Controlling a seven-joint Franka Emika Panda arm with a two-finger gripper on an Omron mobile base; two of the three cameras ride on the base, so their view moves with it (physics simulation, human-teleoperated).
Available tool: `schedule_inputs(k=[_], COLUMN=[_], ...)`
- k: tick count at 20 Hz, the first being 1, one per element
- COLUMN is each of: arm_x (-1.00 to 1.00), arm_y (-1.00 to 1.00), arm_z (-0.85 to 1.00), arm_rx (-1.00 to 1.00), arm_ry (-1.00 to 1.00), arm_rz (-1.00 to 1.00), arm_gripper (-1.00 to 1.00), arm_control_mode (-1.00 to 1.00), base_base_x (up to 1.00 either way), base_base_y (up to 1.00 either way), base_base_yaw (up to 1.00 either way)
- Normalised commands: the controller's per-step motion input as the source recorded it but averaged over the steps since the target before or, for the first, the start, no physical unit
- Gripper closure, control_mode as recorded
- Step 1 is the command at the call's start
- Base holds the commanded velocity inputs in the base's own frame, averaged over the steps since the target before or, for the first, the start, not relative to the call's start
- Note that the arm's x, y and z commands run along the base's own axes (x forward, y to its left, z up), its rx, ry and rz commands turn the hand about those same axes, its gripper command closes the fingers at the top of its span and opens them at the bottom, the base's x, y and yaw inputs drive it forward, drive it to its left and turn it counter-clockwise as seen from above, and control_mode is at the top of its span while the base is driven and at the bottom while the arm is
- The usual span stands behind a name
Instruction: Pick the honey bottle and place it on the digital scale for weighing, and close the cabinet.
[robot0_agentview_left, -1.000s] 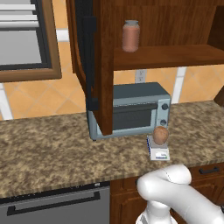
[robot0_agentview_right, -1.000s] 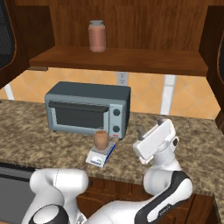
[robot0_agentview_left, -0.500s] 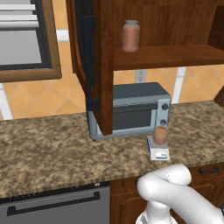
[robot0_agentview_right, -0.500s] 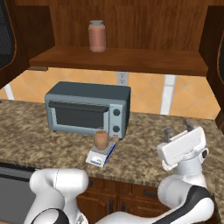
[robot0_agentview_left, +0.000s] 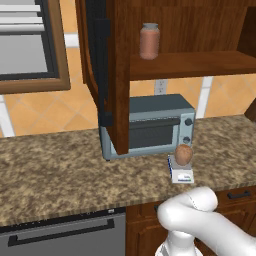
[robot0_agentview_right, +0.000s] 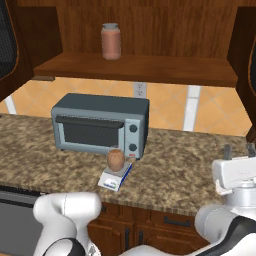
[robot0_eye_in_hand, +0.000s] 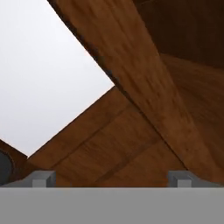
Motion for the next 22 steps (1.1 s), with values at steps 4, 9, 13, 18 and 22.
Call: schedule_inputs(k=[4, 9, 13, 18, 22], arm_x=[0.0, 0.0, 0.0, -0.02, -0.05], arm_y=[-0.84, -0.77, -0.7, -0.32, -0.06], arm_z=[-0.01, -0.16, 0.06, 0.15, 0.82], arm_rx=[0.12, 0.09, 0.1, 0.01, -0.04], arm_ry=[0.0, 0.0, 0.02, -0.01, -0.16], arm_rz=[0.0, 0.0, 0.0, 0.0, 0.06], arm_gripper=[-1.0, -1.0, -1.0, -1.0, -1.0], arm_control_mode=[-1.0, -1.0, -1.0, -1.0, -1.0], base_base_x=[0.0, 0.0, 0.0, 0.0, 0.0], base_base_y=[0.0, 0.0, 0.0, 0.0, 0.0], base_base_yaw=[0.0, 0.0, 0.0, 0.0, 0.0])
